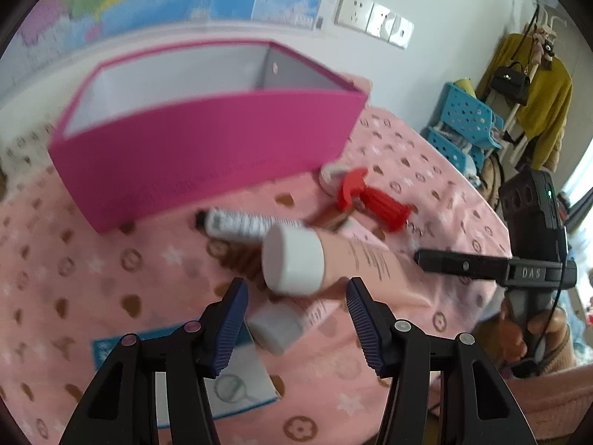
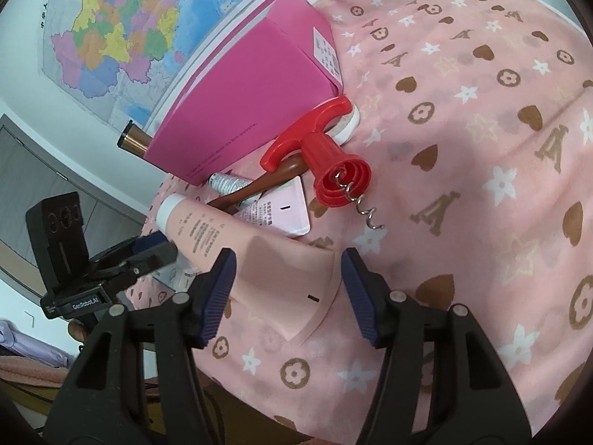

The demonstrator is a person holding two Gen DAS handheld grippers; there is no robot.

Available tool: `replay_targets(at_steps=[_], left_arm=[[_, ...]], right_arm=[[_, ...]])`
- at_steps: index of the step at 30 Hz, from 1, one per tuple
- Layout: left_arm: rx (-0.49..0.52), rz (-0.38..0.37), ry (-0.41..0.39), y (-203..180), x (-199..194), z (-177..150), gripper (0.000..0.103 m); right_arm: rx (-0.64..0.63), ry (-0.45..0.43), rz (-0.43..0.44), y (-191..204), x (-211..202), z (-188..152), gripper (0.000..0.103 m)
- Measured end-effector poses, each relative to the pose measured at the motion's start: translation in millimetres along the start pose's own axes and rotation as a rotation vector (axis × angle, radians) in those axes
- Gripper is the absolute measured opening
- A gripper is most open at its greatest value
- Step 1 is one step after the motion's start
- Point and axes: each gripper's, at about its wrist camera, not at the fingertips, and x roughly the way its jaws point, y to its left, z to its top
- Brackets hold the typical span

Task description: Organize rigid objects

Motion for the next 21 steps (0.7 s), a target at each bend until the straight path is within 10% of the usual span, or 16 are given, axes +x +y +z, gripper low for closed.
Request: replay_targets(at_steps=[21], left_arm=[[-0.044, -0.075, 0.025, 8.6, 12.8, 2.5, 0.055]], right_arm=[[-0.022, -0.005, -0.014, 5.0, -1.6, -8.3, 0.062]])
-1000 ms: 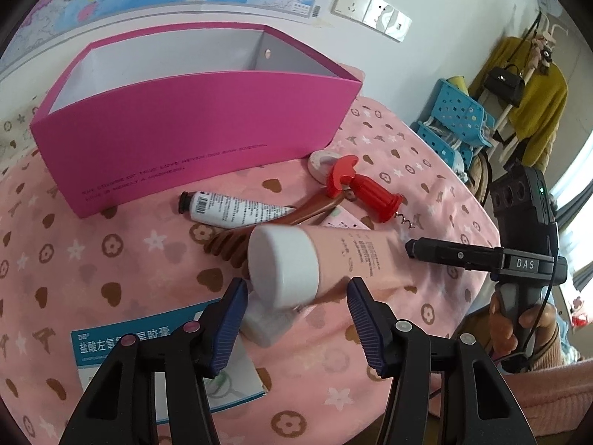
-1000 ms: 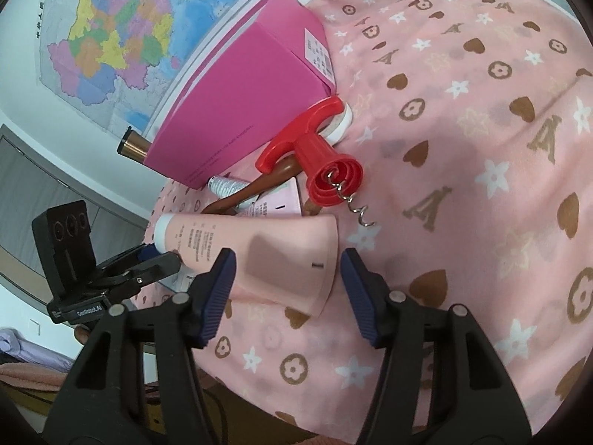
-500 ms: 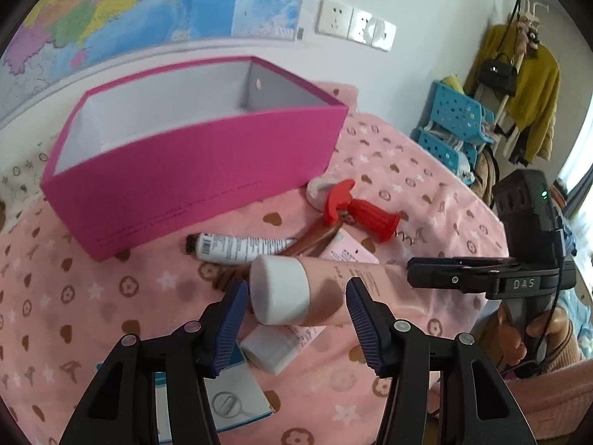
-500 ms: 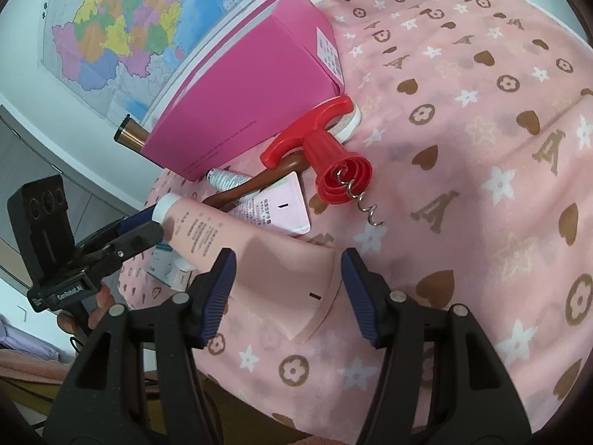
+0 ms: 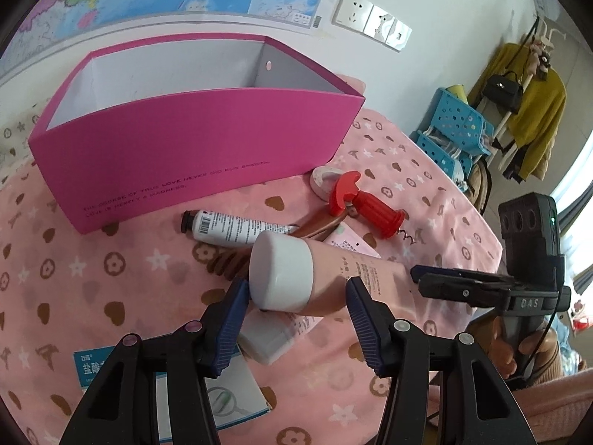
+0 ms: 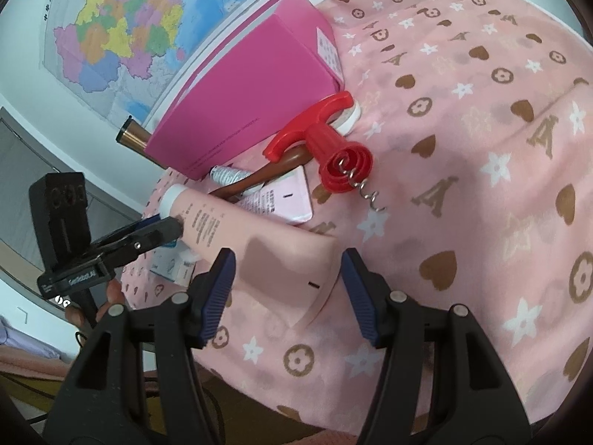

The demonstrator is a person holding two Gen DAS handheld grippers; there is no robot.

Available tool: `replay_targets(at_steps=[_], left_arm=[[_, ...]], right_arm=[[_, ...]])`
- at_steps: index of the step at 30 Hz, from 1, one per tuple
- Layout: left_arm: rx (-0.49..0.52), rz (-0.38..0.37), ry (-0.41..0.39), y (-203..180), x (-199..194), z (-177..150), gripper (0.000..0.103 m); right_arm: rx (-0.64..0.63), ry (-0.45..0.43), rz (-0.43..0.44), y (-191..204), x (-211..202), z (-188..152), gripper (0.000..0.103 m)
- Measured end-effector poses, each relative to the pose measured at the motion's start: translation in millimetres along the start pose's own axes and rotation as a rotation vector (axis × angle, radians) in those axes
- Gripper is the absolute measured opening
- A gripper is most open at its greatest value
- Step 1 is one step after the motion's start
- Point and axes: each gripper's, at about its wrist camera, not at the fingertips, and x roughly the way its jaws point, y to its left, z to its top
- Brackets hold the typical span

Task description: Organize rigid objects

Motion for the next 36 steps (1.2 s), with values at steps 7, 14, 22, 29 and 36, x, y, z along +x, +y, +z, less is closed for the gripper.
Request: replay_targets(at_steps=[7, 14, 22, 29, 36], left_arm=[[-0.005, 0.009, 0.010, 0.9, 2.2, -0.7, 0.052], [0.028, 0.041, -0.042, 0.6, -7.9, 10.5, 0.053], [0.020, 0.047, -0.027, 0.9, -3.9, 9.6, 0.051], [-0.005, 0.056, -0.025, 6.4, -5.7, 8.0, 0.050], [-0.056, 0.022, -0.017, 18.0, -2.4, 12.0, 0.050]], right_arm=[[0.011, -0.006, 0.032, 1.4, 3.1, -0.6, 0.065], [0.017, -0.015, 0.046, 0.4, 5.3, 2.1, 0.065], [-0.019, -0.026, 0.069, 12.0, 14.2, 11.2, 0.065], [-0.086, -0.005, 0.023, 22.4, 20.5, 15.5, 0.065], [0.004, 0.029, 0.046, -0.8, -4.2, -1.0, 0.072]])
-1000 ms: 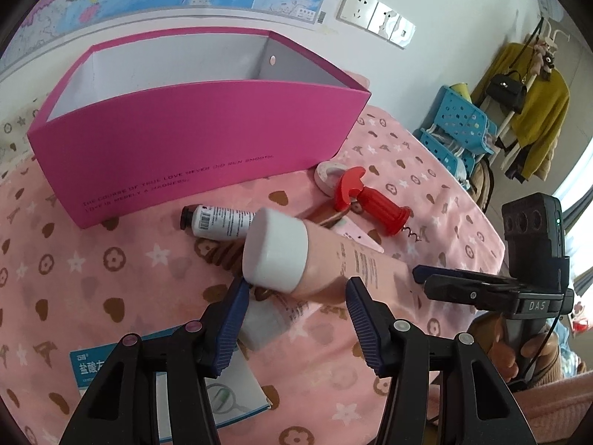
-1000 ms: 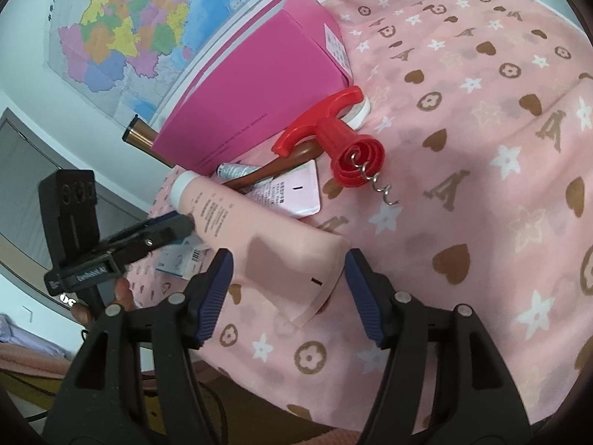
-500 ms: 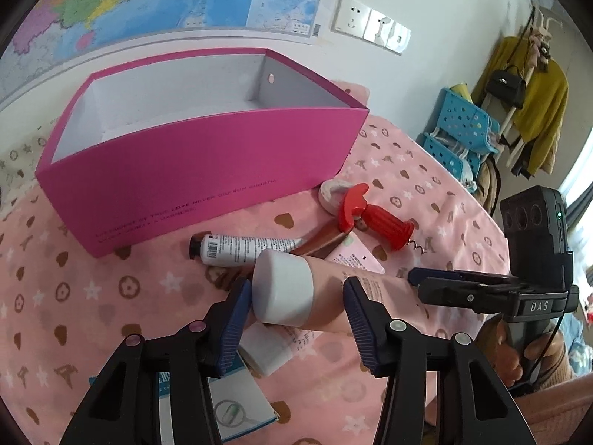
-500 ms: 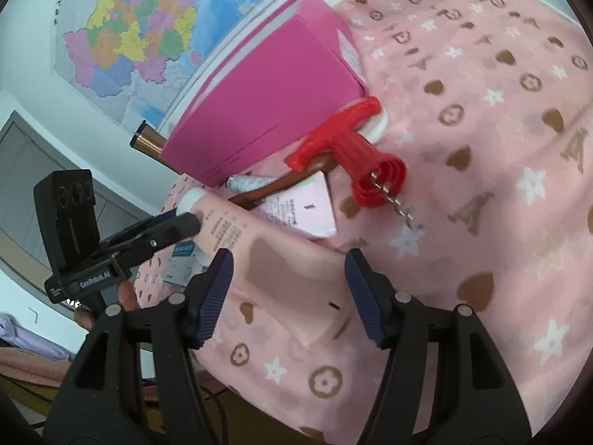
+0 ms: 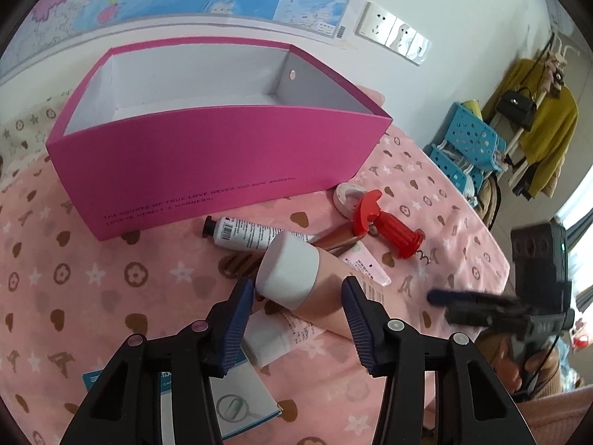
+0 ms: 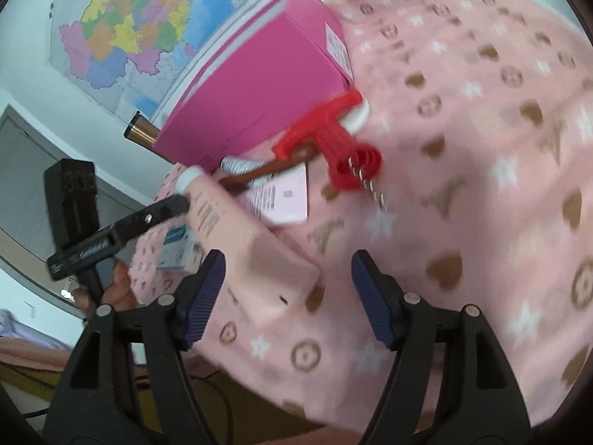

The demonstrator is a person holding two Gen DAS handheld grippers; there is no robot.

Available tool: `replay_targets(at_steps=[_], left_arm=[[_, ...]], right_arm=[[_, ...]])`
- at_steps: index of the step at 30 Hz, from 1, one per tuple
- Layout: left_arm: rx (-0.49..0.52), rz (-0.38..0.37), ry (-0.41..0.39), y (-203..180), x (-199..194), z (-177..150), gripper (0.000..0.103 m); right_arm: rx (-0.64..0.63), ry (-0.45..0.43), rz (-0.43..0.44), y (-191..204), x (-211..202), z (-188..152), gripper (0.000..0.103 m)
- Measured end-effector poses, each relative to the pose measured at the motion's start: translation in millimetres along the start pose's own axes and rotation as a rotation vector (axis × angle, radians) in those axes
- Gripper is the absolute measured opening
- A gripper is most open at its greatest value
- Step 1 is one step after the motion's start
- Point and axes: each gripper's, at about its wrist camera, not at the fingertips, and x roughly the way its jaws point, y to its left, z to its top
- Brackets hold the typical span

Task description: Organize rigid objects

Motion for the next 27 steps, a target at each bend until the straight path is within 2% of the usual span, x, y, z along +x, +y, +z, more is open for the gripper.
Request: replay_targets(at_steps=[3, 11, 16, 21, 27], left_arm=[[-0.001, 0.001, 0.001, -0.6, 1.0, 1.1, 0.050], [0.006, 0.008, 0.006, -3.9, 3.2, 4.4, 0.050], [0.011, 0.015, 0.008, -6.1, 4.3, 6.1, 0.050], [0.018, 0.025, 0.005, -8.0, 3.7, 6.4, 0.050], [0.041, 0.005, 0.012, -13.9, 4.2, 3.7, 0.049]], right_arm=[[-0.049, 0.025, 0.001, 11.0, 2.6, -8.6, 0.072], [-0.240, 0.044, -0.108, 47.9, 20.5, -12.3, 0.072], [-0.391, 0.108, -0.162, 73.2, 46.6, -17.3, 0.072], [-0.542, 0.110, -0.322, 72.1, 53.4, -18.2, 0.071], [-0.561, 0.072, -0.430, 48.3, 35.5, 5.2, 0.072]])
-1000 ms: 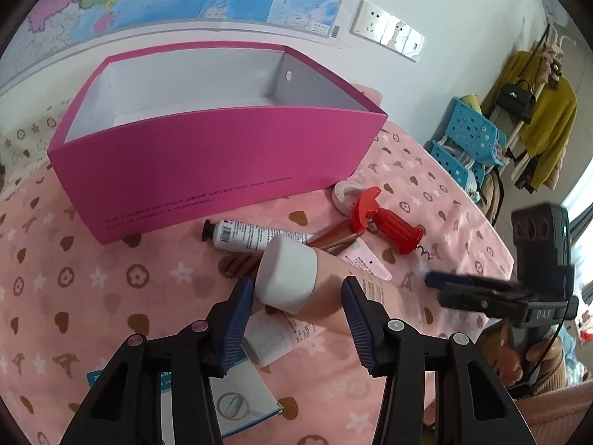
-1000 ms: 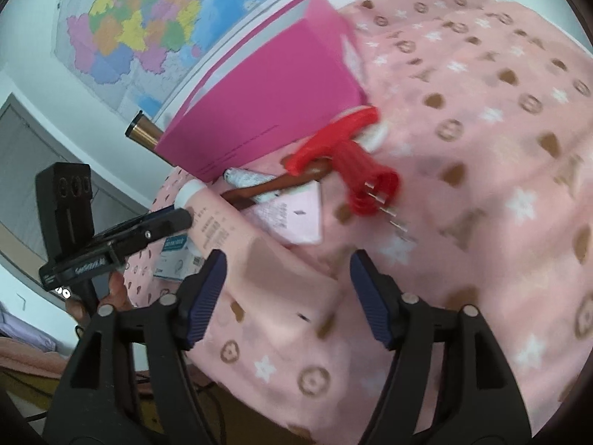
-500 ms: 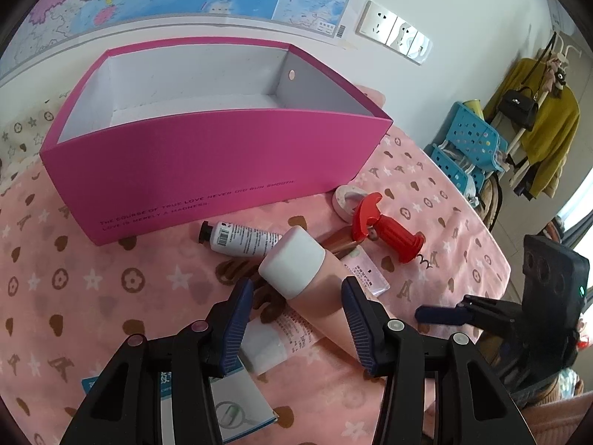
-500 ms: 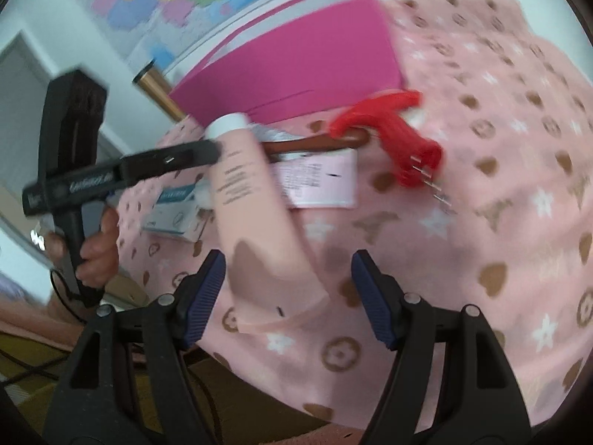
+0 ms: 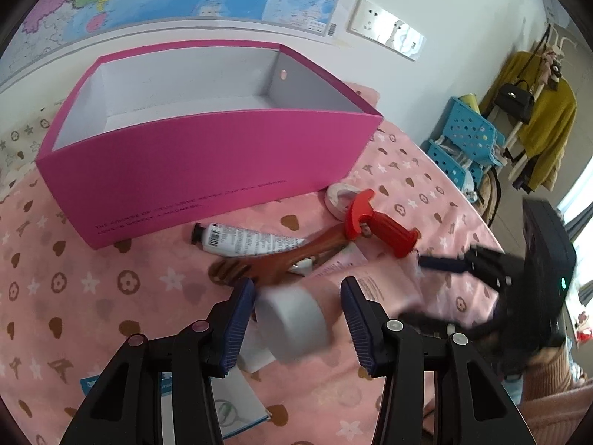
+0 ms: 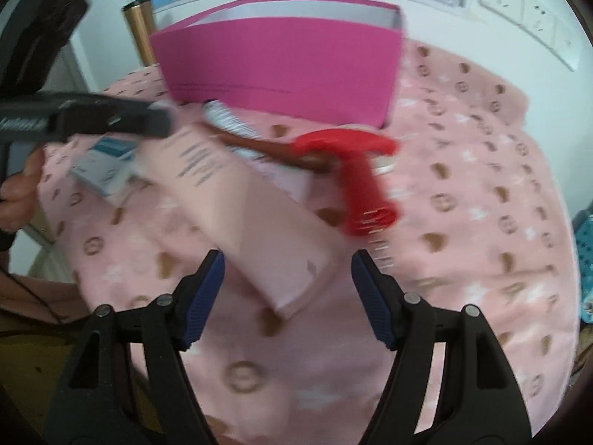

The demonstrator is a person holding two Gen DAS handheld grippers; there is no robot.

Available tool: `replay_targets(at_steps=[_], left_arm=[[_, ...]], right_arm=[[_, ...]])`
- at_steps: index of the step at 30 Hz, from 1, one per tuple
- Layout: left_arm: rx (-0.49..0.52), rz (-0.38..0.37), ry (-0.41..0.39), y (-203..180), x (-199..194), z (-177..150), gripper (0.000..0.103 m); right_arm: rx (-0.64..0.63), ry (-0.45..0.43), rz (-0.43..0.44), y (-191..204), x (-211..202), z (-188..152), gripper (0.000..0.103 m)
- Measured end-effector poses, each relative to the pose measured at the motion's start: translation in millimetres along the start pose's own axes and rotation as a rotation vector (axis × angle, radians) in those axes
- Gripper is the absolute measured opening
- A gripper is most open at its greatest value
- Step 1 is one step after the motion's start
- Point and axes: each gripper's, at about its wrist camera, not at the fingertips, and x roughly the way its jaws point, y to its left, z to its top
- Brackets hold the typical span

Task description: Organize rigid objects

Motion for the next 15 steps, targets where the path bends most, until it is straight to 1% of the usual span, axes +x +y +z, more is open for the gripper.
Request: replay_targets(at_steps=[3, 6, 9, 11, 13, 15], left_arm=[[0.018, 0.002, 0.017, -6.1, 3.6, -3.3, 0.047], [0.011, 0.015, 0.033, -6.9, 5.9, -8.1, 0.047], [-0.024, 0.003, 0.032, -2.2, 0.7, -16.5, 0.047], [-0.020, -0.001, 0.027, -3.0, -4.5, -23.1, 0.047], [-0.009, 0.005, 0.027, -5.8, -10.8, -31.8, 0.048], [-0.010, -0.010, 0.036, -8.6, -14.7, -40.3, 0.048]], right_arm=[[0.036, -0.003, 0.002, -16.2, 0.6, -0.1, 0.071], [0.114, -0.014, 0.090, -25.7, 0.8, -3.6, 0.071], [0.158, -0.025, 0.120, -25.0, 4.5, -4.5, 0.070], [0.192, -0.032, 0.169, -28.0, 7.3, -4.9, 0.070], [0.216, -0.043, 0.197, -27.9, 4.1, -7.0, 0.070], [0.252, -0.049, 0.235, -32.8, 5.4, -5.1, 0.070]])
